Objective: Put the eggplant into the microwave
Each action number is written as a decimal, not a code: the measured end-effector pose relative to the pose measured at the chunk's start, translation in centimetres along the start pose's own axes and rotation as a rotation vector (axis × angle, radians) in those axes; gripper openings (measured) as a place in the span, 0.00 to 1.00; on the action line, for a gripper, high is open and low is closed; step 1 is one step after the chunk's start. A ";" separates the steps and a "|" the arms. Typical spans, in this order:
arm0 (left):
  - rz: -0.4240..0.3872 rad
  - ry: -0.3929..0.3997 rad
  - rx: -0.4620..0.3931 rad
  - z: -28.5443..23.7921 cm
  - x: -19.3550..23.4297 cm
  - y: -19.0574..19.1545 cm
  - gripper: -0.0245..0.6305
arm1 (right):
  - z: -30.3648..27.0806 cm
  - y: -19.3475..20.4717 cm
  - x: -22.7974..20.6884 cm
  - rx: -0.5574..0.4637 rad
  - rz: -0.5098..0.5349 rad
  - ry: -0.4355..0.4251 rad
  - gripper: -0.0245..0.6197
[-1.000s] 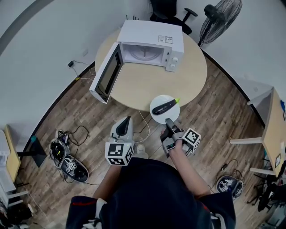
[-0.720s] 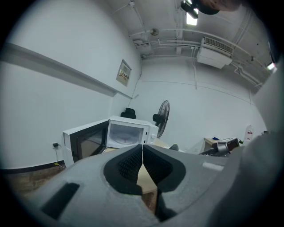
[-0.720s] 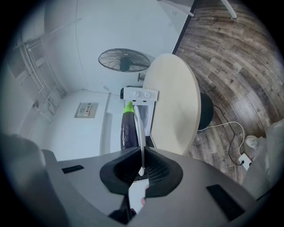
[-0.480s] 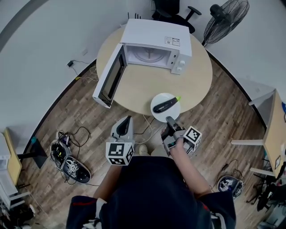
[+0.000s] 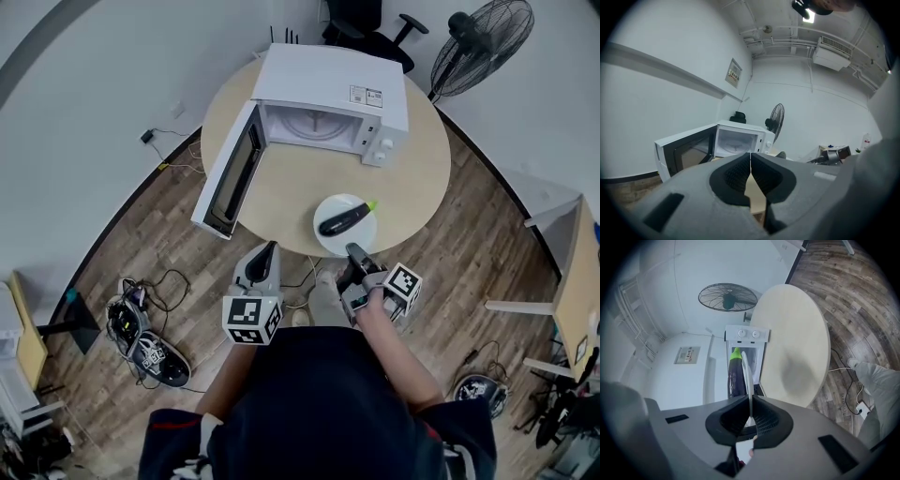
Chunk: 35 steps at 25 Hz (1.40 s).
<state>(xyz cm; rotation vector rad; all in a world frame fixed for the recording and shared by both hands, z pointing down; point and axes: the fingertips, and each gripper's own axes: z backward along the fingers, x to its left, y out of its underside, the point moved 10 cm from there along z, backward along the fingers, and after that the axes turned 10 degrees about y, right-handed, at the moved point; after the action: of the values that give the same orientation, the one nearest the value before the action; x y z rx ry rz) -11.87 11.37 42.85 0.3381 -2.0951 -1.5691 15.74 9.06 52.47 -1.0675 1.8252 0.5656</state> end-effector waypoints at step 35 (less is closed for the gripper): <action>0.040 -0.204 -0.017 -13.4 4.3 -3.8 0.07 | -15.2 -11.1 6.9 0.233 0.119 0.040 0.07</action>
<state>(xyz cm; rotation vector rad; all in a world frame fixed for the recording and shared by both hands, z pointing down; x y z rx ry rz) -8.81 -2.89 43.09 0.1333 -2.2242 -1.6566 16.50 -10.93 54.28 -0.8234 1.9455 0.3912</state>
